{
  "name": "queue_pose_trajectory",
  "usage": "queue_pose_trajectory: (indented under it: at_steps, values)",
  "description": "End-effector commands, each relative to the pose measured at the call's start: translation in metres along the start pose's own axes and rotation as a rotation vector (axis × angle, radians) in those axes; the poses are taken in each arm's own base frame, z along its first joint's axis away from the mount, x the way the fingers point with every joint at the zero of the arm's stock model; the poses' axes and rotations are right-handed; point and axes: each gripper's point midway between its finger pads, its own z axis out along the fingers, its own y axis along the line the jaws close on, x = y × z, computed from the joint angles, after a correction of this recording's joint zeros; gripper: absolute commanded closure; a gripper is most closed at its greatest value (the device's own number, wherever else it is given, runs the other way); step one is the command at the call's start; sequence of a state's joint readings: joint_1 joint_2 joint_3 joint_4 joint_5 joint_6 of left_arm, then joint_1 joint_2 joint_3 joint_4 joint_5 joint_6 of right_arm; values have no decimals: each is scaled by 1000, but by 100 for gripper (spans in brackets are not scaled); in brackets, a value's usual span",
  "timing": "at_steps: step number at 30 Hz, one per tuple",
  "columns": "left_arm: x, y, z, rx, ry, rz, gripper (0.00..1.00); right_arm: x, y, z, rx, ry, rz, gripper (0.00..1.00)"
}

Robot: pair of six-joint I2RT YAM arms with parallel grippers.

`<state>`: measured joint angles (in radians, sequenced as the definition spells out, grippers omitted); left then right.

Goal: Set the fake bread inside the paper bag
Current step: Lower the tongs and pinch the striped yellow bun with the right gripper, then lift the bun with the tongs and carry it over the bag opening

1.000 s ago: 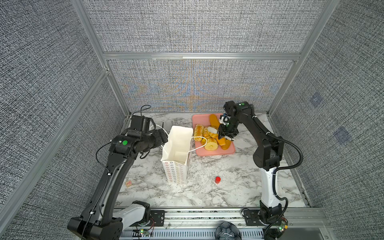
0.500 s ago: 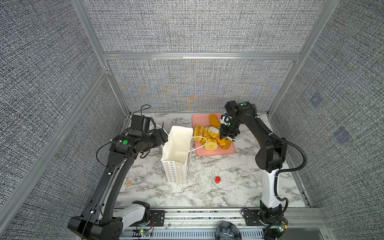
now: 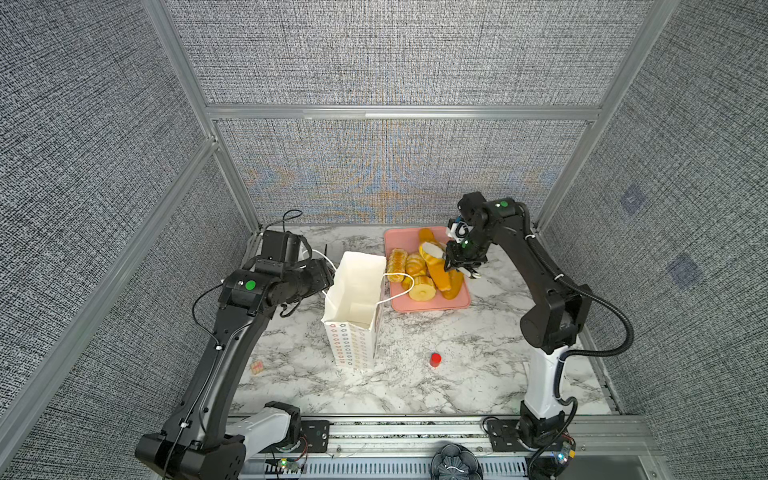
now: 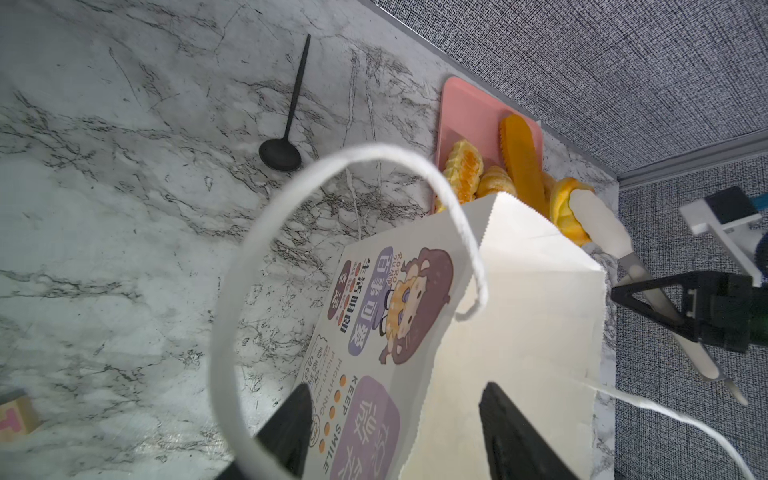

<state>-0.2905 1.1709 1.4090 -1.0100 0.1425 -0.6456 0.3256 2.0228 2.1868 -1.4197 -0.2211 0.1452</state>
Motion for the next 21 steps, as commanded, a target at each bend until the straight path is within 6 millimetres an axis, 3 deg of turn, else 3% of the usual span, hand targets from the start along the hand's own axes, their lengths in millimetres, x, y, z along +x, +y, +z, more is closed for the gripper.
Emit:
queue_pose_trajectory:
  at_steps: [1,8,21]
  values:
    - [6,-2,4,24,25,33,26,3,3,-15,-10,-15,6,60]
    - [18,2,15,23,63,59,29,3,16,-50,-44,-79,-1,60]
    - [23,-3,27,40,97,60,61,8,50,-112,-167,-210,-16,60]
